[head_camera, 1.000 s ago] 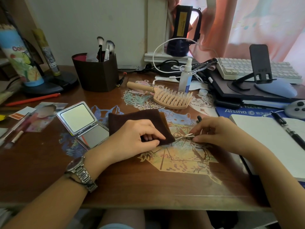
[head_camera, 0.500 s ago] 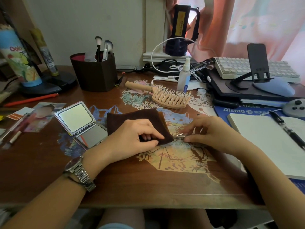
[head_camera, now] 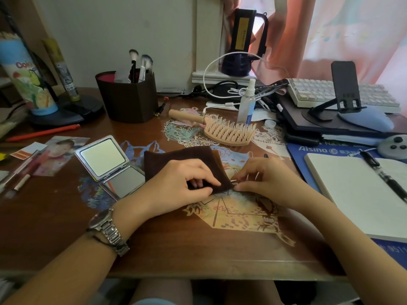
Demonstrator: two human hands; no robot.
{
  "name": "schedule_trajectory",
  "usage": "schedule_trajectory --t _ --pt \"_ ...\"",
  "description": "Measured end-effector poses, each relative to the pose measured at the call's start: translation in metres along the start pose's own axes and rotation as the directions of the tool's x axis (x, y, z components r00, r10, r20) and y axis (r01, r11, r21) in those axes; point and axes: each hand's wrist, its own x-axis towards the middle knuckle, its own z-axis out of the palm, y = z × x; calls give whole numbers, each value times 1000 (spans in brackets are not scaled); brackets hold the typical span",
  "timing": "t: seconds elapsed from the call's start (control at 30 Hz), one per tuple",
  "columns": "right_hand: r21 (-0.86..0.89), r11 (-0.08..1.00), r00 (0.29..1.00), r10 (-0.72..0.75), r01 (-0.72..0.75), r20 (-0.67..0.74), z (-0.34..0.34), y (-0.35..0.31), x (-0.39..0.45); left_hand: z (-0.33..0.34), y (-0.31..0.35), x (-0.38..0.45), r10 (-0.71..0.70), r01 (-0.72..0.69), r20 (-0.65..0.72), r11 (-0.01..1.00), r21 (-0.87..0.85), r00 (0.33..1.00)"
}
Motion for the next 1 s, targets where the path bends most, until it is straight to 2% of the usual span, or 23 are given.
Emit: schedule_trajectory --t 0.43,0.77,1.0 --pt "70 997 999 -15 12 37 0 -11 3 0 -1 0 14 -14 -11 1000 10 1000" --pt "104 994 1000 -17 17 -2 2 -6 3 0 -1 0 15 -15 -10 1000 16 1000" --pt "101 994 999 45 -45 1 -6 -1 -1 1 -1 1 4 -5 5 1000 24 1000"
